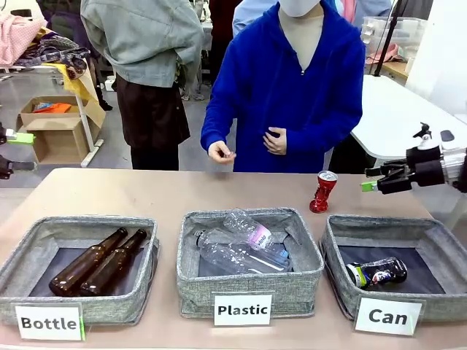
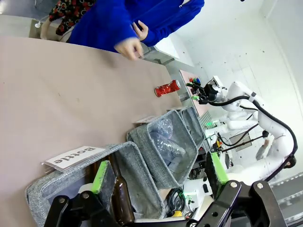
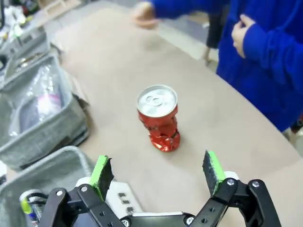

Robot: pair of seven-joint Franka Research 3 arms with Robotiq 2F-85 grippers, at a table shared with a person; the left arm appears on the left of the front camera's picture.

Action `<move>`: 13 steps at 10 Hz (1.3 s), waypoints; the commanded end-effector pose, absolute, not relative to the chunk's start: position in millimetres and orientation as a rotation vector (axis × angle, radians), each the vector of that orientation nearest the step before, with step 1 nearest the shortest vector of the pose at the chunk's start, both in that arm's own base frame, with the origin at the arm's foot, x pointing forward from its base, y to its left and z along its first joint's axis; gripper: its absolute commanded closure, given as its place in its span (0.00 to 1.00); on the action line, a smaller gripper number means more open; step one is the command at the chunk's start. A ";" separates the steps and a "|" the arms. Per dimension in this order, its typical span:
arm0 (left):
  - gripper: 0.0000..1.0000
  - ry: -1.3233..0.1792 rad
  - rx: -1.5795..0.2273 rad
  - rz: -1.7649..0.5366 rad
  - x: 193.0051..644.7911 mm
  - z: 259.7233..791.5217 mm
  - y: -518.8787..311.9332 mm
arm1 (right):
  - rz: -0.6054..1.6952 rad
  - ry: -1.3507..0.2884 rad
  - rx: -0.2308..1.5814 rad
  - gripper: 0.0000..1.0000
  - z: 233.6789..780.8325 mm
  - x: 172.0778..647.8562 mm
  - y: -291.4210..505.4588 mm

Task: Sort the can waste into the basket.
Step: Pick up the can waste from the table and place it in the right Fabric basket.

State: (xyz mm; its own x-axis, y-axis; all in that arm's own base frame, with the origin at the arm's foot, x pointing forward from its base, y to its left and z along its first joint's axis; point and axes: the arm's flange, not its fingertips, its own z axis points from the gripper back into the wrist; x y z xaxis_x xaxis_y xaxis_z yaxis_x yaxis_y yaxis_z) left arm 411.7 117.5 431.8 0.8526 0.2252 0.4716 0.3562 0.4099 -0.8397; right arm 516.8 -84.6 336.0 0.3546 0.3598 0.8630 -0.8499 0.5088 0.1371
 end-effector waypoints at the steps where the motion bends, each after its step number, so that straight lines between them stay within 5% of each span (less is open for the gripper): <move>1: 0.00 -0.572 -1.162 -0.078 412.8 435.7 116.7 | 0.937 -0.957 0.597 0.00 311.5 538.7 -80.8; 4: 0.00 -0.572 -1.162 -0.078 412.8 435.7 116.7 | 0.980 -0.940 0.702 0.00 264.3 561.5 -67.7; 13: 0.00 -0.572 -1.162 -0.078 412.8 435.7 116.7 | 1.016 -1.008 0.772 0.00 246.0 569.4 -37.4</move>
State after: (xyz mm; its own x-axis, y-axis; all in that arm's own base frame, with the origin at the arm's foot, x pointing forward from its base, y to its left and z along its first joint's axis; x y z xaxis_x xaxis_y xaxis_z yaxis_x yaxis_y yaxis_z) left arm 411.8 117.6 431.9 0.8525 0.2252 0.4717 0.3563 0.4100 -0.8396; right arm 561.4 -41.2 249.0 0.2377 0.3495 0.9063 -0.9298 0.3519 0.1082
